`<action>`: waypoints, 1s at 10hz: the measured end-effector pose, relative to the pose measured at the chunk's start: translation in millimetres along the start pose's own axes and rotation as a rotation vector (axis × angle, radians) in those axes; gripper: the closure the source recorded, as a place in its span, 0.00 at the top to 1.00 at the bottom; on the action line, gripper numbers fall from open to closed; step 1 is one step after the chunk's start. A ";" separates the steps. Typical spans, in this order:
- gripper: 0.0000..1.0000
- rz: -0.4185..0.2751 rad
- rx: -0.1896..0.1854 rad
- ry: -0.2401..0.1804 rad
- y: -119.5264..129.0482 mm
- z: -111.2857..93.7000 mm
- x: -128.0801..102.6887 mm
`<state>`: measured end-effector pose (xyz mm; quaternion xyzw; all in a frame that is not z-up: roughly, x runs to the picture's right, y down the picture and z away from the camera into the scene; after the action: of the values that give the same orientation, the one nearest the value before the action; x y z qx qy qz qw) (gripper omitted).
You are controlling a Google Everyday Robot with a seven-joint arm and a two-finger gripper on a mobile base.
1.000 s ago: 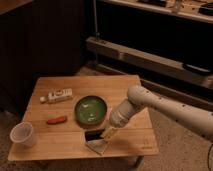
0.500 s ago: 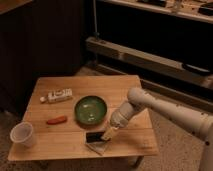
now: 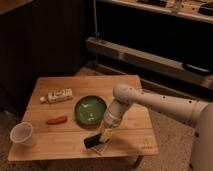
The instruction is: Place the eraser on the white sponge
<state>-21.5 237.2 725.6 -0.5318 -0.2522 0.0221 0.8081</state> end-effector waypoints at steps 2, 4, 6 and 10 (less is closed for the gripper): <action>0.11 -0.008 -0.016 0.032 -0.1 3.0 -1.6; 0.11 0.001 -0.043 0.044 -1.1 7.4 0.3; 0.12 0.012 -0.069 0.035 -2.6 11.3 2.3; 0.52 0.001 -0.038 0.041 -1.1 8.0 1.7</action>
<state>-23.7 244.1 729.7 -0.5477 -0.2356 0.0068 0.8028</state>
